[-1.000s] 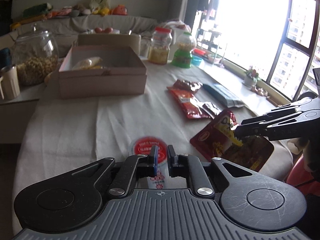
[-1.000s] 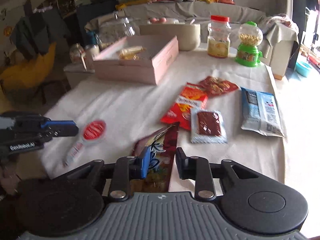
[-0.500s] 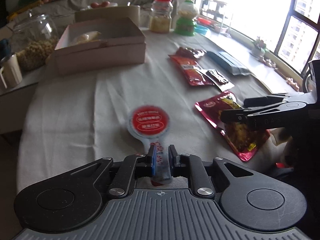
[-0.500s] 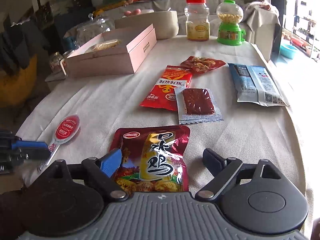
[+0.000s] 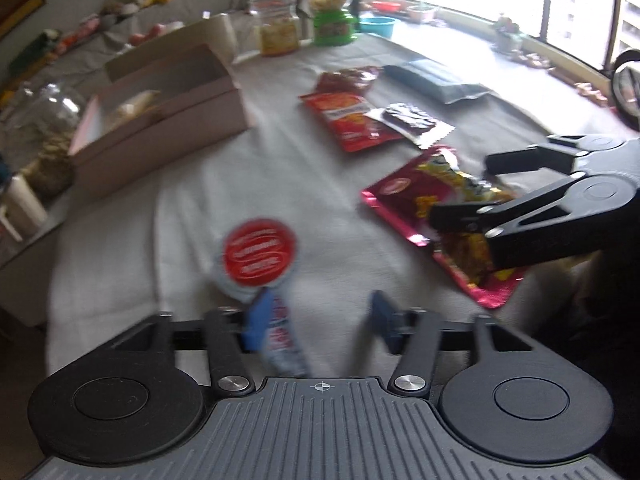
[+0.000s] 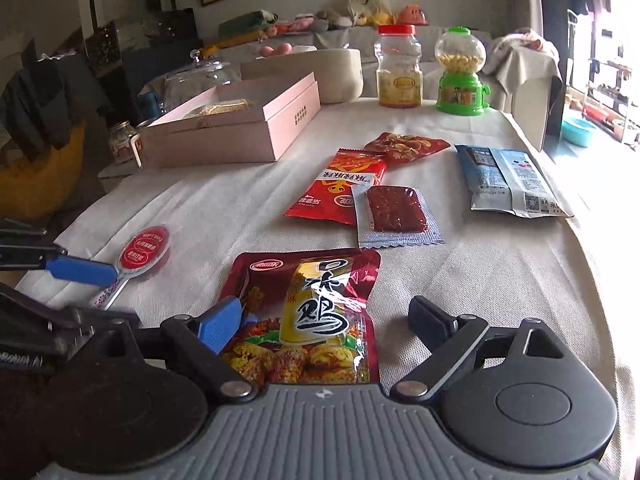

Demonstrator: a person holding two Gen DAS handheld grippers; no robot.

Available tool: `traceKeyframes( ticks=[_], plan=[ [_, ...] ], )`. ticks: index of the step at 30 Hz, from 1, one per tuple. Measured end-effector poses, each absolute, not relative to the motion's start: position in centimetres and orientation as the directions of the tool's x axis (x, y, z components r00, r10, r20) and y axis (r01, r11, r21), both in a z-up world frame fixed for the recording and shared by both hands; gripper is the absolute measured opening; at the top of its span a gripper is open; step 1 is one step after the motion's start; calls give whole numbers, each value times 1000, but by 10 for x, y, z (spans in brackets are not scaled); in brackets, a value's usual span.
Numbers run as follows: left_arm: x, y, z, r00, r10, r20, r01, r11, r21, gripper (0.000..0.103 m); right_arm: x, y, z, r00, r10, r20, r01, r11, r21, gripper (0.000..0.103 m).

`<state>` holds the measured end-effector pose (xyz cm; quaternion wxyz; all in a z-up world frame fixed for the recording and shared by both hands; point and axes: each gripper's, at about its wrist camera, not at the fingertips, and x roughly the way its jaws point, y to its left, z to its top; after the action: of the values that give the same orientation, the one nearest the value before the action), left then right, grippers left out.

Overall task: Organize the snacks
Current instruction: 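Lift the chicken packet with the right gripper while the left gripper holds the lollipop, then drop the lollipop into the pink box with left while right drops the chicken packet in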

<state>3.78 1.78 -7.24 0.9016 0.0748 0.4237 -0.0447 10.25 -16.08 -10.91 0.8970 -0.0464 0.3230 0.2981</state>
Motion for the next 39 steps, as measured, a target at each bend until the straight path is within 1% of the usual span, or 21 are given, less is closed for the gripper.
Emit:
traceKeyframes(
  ticks=[2,3,5,6,9,10,12,15,17,22,24,26,27,29,30,31,32,37,38,39],
  plan=[
    [35,23,-67,648,-64,-759,136,990,33,62,101,-161,-110,617,507,-602,-569,816,104,93],
    [33,27,-63,666,-63,-743,114,993,19,62,100,-160,-111,619,507,-600,-570,816,101,93],
    [32,32,-58,695,-4,-719,53,998,45,60,99,-159,-111,622,505,-598,-571,816,96,94],
    [35,36,-59,691,19,-723,21,999,47,60,99,-158,-111,623,504,-598,-571,816,93,95],
    [49,46,-76,628,35,-778,-29,999,21,60,98,-159,-112,624,506,-595,-576,813,88,96],
    [51,49,-80,635,29,-772,-39,999,6,65,97,-159,-113,625,507,-594,-577,812,86,97],
    [54,52,-81,657,27,-753,-53,999,-10,63,96,-159,-114,627,506,-592,-579,811,81,98],
    [61,55,-83,677,18,-735,-54,998,-25,64,96,-154,-113,624,487,-611,-574,816,64,101],
    [64,53,-85,684,14,-729,-30,1000,-8,64,98,-147,-111,616,460,-639,-569,821,44,103],
    [61,50,-92,725,25,-688,-35,999,0,65,99,-126,-109,595,427,-681,-588,809,-7,103],
    [60,49,-92,732,27,-680,-26,1000,12,65,95,-119,-107,602,412,-684,-598,801,-44,103],
    [59,52,-92,736,17,-676,-24,1000,-2,64,93,-114,-106,592,410,-694,-614,787,-59,103],
    [58,53,-92,740,8,-672,-23,1000,-13,63,93,-114,-105,579,417,-701,-620,783,-46,101],
    [54,57,-92,747,-14,-665,-13,999,-35,63,95,-116,-102,543,443,-713,-638,770,-8,90],
    [52,58,-92,748,-26,-663,-6,999,-46,63,94,-116,-99,539,444,-716,-646,763,-14,87],
    [49,59,-91,750,-38,-661,0,998,-57,63,91,-117,-96,545,443,-712,-651,758,-27,79],
    [46,60,-90,751,-49,-658,6,998,-68,63,89,-118,-93,556,439,-706,-651,758,-42,66],
    [32,60,-83,772,-86,-630,30,995,-99,63,76,-118,-84,553,443,-706,-687,721,-86,55],
    [29,60,-82,778,-87,-622,32,995,-98,63,73,-118,-82,557,445,-702,-690,718,-92,50],
    [27,60,-80,783,-89,-616,34,994,-99,63,71,-119,-79,561,451,-695,-692,716,-93,50]
  ],
)
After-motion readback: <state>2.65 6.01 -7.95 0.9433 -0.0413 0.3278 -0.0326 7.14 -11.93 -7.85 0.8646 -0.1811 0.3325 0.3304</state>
